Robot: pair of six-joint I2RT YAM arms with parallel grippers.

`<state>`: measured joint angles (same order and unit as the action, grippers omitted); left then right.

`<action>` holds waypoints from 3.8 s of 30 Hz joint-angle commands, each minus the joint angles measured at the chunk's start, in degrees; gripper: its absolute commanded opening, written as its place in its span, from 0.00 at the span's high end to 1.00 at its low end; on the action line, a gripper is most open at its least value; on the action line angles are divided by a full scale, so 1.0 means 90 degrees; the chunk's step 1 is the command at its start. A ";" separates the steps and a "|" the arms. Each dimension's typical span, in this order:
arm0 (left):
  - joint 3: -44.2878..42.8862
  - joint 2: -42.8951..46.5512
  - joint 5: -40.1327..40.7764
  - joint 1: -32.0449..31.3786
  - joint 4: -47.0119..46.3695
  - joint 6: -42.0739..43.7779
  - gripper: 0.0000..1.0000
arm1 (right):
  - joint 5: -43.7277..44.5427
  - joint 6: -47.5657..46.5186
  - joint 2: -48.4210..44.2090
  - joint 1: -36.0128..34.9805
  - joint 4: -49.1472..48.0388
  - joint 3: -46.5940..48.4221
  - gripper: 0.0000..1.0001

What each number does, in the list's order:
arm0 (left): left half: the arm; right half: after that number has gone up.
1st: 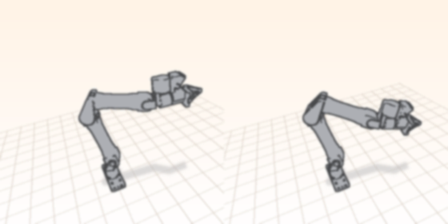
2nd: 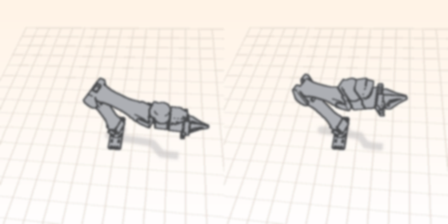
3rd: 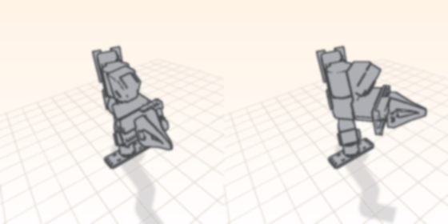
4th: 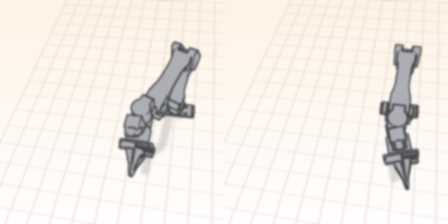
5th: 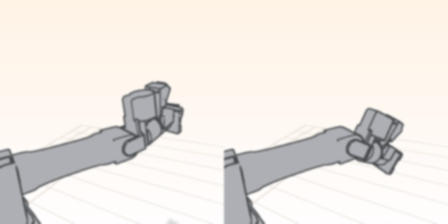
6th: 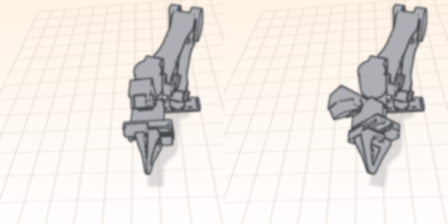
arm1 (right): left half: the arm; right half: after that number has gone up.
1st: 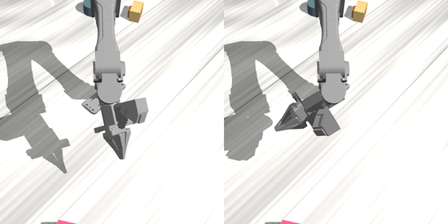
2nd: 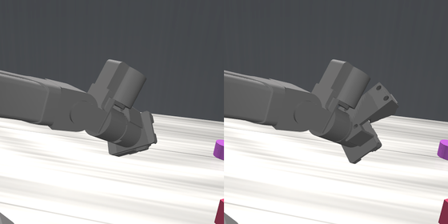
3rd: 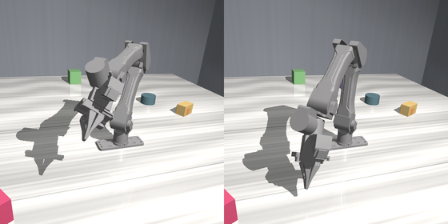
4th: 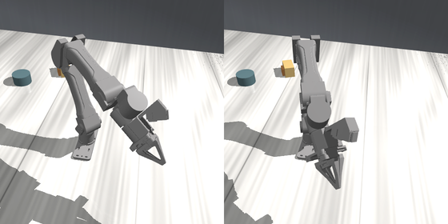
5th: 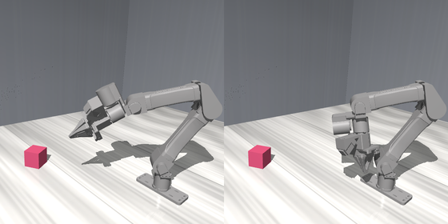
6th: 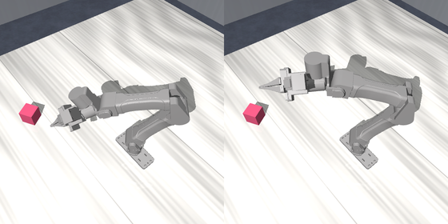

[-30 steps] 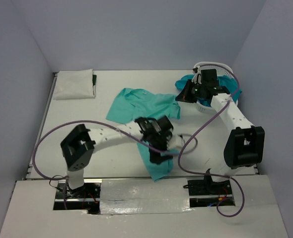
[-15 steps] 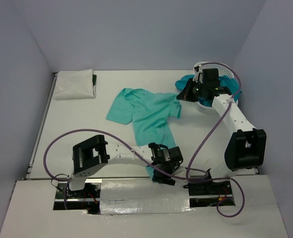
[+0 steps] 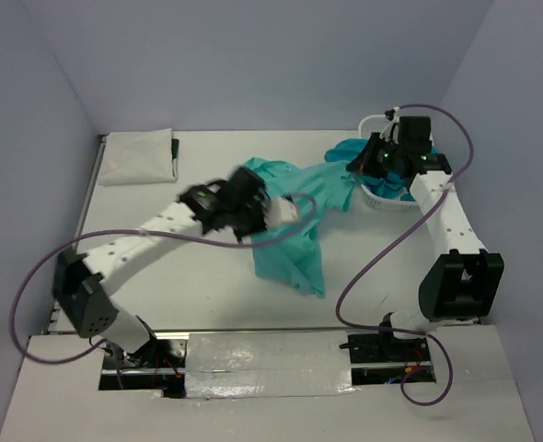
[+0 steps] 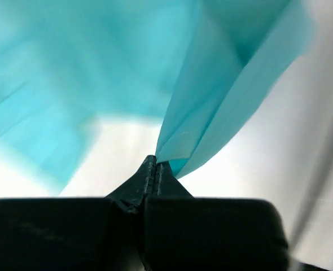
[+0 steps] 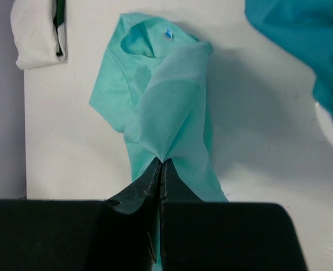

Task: Fold and stack the t-shirts
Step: Flatten out the tshirt

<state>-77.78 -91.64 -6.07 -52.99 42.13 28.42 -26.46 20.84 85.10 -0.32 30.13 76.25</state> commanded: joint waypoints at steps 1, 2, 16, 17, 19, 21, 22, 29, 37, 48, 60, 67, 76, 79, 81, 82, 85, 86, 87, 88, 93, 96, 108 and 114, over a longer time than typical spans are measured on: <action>-0.0731 0.1417 0.0331 0.1799 0.0836 0.0686 1.00 | 0.0185 -0.0264 -0.0393 0.0230 0.0458 0.1395 1.00; -0.0801 0.1635 0.0458 0.2057 0.0817 0.0863 1.00 | 0.0254 -0.0323 -0.0393 0.0240 0.0606 0.1681 1.00; -0.2041 0.2976 0.1651 0.4677 -0.0843 0.0808 1.00 | 0.0518 -0.0178 -0.1497 0.0318 0.1458 0.4506 1.00; -0.2206 0.2868 0.1612 0.4745 -0.0804 0.0729 1.00 | 0.0373 -0.0100 -0.1439 0.0309 0.1360 0.4507 1.00; -0.2363 0.2439 0.1418 0.4978 -0.0814 0.0388 1.00 | 0.0167 0.0231 -0.1341 0.0309 0.0874 0.4283 1.00; -0.2636 0.1895 0.1095 0.5203 -0.0920 0.0115 1.00 | -0.0135 0.0466 -0.1000 0.0299 0.0531 0.4088 1.00; -0.2889 0.1659 0.0842 0.5427 -0.0999 0.0007 1.00 | -0.0243 0.0729 -0.0834 0.0289 0.0249 0.4106 1.00; -0.5758 -0.1524 -0.0165 0.6161 -0.1555 -0.1116 1.00 | -0.0605 0.1521 0.2640 0.0065 -0.0222 0.7714 1.00; -0.7695 -0.3012 -0.1238 0.6873 -0.3431 -0.2562 1.00 | -0.0040 0.2061 0.3026 0.0074 -0.2070 0.7524 1.00; -0.4926 -0.0806 -0.3923 0.6982 -0.0488 -0.0348 1.00 | -0.0097 0.1200 -0.0078 -0.0589 -0.1590 0.2499 1.00; -0.4133 -0.0189 -0.4219 0.6982 0.0983 0.0572 0.95 | -0.0078 0.0966 -0.1693 -0.0717 -0.0995 0.0434 1.00; -0.3253 -0.1533 -0.3575 0.6933 0.0788 0.0485 0.75 | -0.0292 0.0927 -0.0483 -0.0668 -0.0780 0.0716 1.00; -0.4191 -0.3052 -0.3027 0.6953 -0.0100 -0.1507 0.36 | -0.0508 0.0644 0.1833 -0.0697 -0.0536 0.1820 1.00; -0.3530 -0.2466 -0.2900 0.6943 -0.0287 -0.2034 0.38 | -0.0400 0.0546 0.1999 -0.0688 -0.0467 0.1831 1.00; -0.3060 -0.2067 -0.3172 0.6923 -0.0006 -0.2259 0.45 | -0.0371 0.0526 0.2048 -0.0697 -0.0447 0.1753 1.00; -0.2574 -0.1987 -0.3203 0.6817 0.0171 -0.2250 0.53 | -0.0371 0.0546 0.2039 -0.0697 -0.0467 0.1714 1.00; -0.1714 -0.1850 -0.2922 0.6369 0.0680 -0.1977 0.55 | -0.0312 0.0546 0.1932 -0.0707 -0.0593 0.1470 1.00; -0.1565 -0.1927 -0.2804 0.6309 0.0729 -0.2006 0.54 | -0.0274 0.0555 0.1902 -0.0707 -0.0623 0.1353 1.00; -0.1457 -0.1986 -0.2687 0.6298 0.0758 -0.2083 0.52 | -0.0254 0.0536 0.1883 -0.0707 -0.0642 0.1323 1.00; -0.1349 -0.2044 -0.2550 0.6327 0.0865 -0.2142 0.50 | -0.0244 0.0517 0.1863 -0.0707 -0.0623 0.1313 1.00; -0.0919 -0.2055 -0.2452 0.6269 0.1022 -0.2153 0.46 | -0.0098 0.0351 0.1746 -0.0707 -0.0506 0.1206 1.00; -0.0685 -0.2074 -0.2207 0.6210 0.0973 -0.2143 0.46 | -0.0039 0.0360 0.1638 -0.0697 -0.0623 0.1020 1.00; -0.0225 -0.1879 -0.1446 0.6201 0.0944 -0.2192 0.45 | 0.0176 0.0155 0.1531 -0.0717 -0.0477 0.0981 1.00; -0.0079 -0.1830 -0.1561 0.6201 0.0778 -0.2192 0.43 | 0.0254 0.0116 0.1511 -0.0697 -0.0477 0.0971 1.00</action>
<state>-79.15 -110.72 -19.11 2.83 49.63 8.80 -25.08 23.03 102.85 -6.57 26.28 84.77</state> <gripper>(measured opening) 0.561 0.007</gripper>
